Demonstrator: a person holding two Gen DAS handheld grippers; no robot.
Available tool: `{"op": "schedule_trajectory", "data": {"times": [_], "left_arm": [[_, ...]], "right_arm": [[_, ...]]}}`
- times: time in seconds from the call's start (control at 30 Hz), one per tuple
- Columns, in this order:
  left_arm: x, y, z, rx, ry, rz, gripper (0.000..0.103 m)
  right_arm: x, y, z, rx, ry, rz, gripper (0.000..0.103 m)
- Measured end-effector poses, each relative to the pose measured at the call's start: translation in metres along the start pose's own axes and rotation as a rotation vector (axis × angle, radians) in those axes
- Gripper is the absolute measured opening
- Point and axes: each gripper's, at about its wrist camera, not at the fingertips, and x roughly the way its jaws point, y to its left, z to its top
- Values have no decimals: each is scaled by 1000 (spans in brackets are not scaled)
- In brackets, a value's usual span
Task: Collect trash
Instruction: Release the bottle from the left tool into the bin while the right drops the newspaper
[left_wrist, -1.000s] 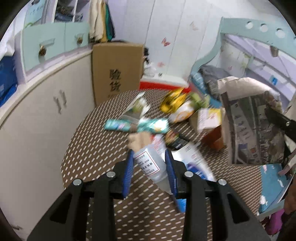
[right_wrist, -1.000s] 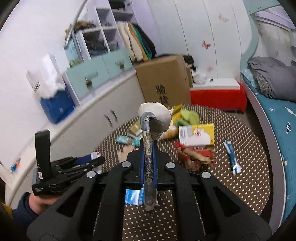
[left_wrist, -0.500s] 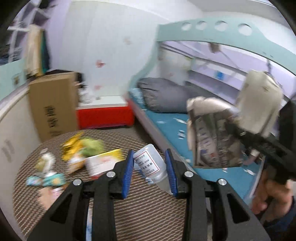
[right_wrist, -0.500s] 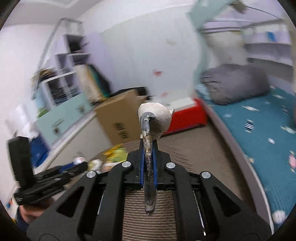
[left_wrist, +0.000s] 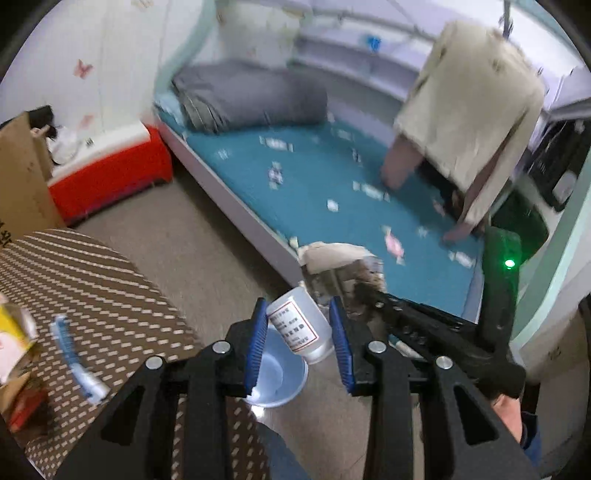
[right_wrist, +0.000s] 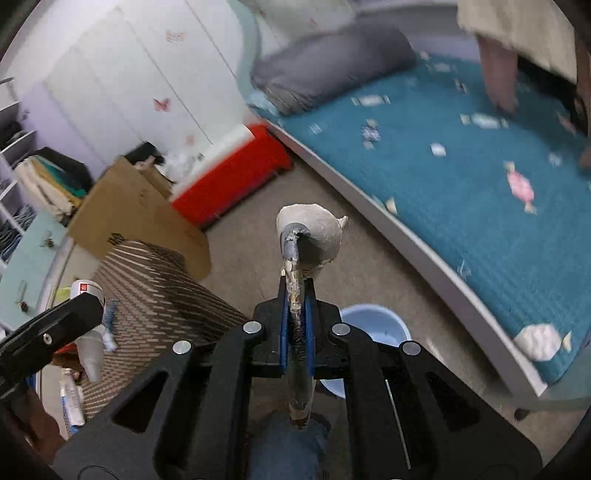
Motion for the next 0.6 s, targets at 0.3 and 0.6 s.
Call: {"op": "schedule_trajectory", "data": {"times": [0.3, 0.6], "left_arm": [[97, -7, 11, 57, 209, 62, 61], [62, 10, 14, 40, 114, 116, 87]], "right_arm": [[67, -35, -5, 128, 122, 4, 14], [51, -47, -5, 196, 64, -1, 95]]}}
